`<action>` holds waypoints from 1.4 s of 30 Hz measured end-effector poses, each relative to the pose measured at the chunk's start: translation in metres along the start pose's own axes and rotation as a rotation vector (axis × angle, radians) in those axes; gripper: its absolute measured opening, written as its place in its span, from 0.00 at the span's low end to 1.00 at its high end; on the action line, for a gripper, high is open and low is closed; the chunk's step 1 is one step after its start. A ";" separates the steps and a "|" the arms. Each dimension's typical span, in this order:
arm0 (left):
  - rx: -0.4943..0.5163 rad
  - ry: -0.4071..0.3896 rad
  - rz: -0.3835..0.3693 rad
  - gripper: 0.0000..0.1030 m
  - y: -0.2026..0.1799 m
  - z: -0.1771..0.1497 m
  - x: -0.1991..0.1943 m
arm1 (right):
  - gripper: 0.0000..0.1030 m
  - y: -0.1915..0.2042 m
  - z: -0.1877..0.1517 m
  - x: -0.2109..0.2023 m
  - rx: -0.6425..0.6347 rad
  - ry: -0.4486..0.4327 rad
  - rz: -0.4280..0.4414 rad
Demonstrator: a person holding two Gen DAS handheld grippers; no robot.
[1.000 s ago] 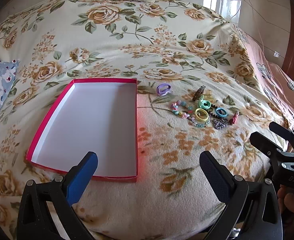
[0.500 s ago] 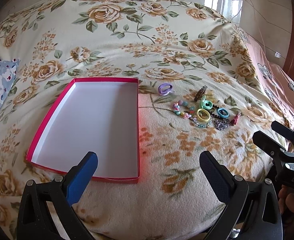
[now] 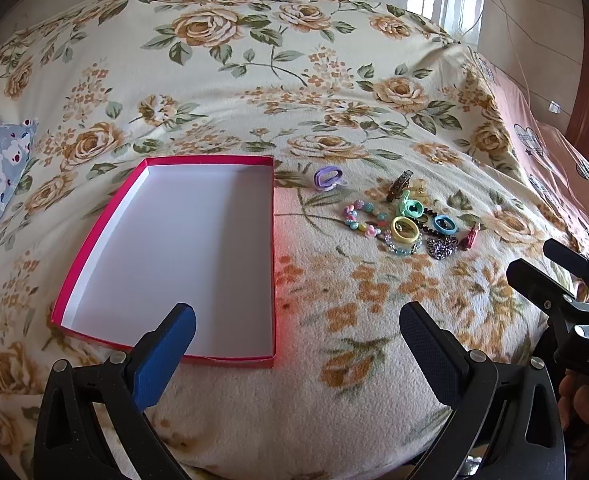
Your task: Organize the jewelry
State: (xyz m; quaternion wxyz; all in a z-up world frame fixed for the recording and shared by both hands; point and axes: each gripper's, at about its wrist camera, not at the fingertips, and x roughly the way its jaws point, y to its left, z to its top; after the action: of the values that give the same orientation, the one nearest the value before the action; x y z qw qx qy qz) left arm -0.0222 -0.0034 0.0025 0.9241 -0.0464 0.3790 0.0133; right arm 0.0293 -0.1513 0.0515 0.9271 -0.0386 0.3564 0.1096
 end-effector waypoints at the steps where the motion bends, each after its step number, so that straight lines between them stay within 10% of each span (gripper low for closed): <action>1: 0.001 0.001 0.002 0.99 0.000 0.000 0.000 | 0.98 0.000 0.000 0.000 0.001 0.000 0.001; 42: 0.051 0.086 -0.093 0.87 -0.013 0.065 0.080 | 0.84 -0.052 0.026 0.046 0.135 0.081 0.031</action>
State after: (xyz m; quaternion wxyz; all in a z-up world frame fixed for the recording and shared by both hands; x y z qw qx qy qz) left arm 0.0812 -0.0111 -0.0065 0.9075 -0.0410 0.4161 -0.0413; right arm 0.0915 -0.1898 0.0397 0.9105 0.0251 0.4008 0.0981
